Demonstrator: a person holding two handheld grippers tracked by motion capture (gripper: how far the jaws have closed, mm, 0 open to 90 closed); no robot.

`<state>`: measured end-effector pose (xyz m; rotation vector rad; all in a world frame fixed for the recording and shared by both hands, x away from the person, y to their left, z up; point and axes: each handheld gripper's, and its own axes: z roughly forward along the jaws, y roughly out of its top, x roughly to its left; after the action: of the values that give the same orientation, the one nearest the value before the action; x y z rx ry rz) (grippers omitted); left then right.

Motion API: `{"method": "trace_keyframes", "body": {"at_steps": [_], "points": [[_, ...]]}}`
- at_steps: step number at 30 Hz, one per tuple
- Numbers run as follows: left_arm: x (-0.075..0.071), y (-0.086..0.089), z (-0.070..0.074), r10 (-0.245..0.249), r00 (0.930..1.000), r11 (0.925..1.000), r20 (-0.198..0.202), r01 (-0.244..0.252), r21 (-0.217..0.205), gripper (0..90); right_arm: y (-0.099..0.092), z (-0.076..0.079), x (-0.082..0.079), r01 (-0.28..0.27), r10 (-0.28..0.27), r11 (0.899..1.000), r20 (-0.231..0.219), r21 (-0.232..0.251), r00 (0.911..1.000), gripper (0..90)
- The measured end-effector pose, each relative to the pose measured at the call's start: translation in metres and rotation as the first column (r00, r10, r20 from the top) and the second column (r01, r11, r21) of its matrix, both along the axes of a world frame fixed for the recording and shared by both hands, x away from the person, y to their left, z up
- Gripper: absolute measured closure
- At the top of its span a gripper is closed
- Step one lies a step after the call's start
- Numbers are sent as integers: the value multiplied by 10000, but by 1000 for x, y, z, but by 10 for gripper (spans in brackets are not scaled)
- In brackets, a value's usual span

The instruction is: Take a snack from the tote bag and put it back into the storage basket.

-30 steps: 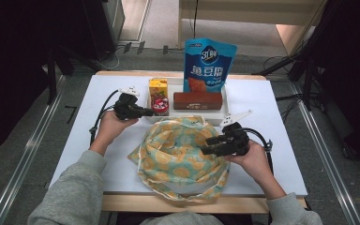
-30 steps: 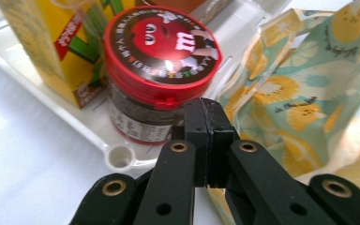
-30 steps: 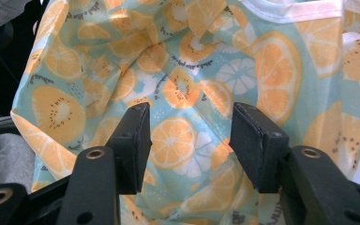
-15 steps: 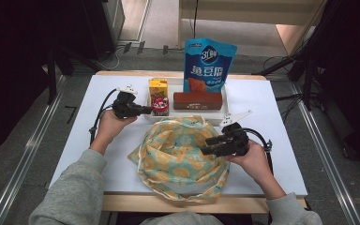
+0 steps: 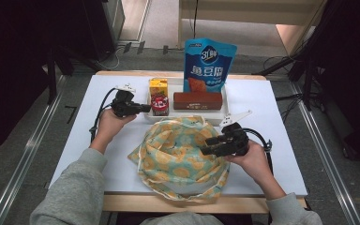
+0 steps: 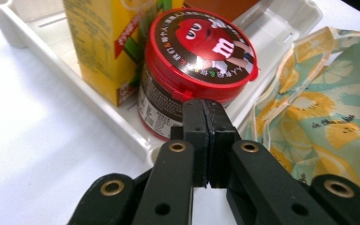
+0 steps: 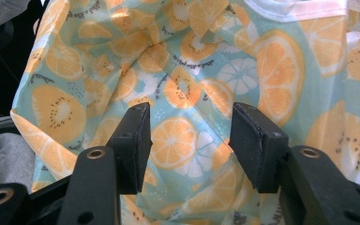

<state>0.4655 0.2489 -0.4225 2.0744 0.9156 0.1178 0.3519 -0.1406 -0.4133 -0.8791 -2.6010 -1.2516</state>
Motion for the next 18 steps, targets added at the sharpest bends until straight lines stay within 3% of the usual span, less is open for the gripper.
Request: {"method": "trace_keyframes", "body": {"at_steps": [10, 18], "points": [[3, 3, -1, 444, 9989, 9990, -165, -443, 56, 876, 0, 0, 0, 5, -5, 10000, 7, -28, 10000, 498], [-3, 1, 4, 155, 9980, 9999, -608, -155, 0, 798, 0, 0, 0, 24, -24, 10000, 3, -7, 10000, 499]]}}
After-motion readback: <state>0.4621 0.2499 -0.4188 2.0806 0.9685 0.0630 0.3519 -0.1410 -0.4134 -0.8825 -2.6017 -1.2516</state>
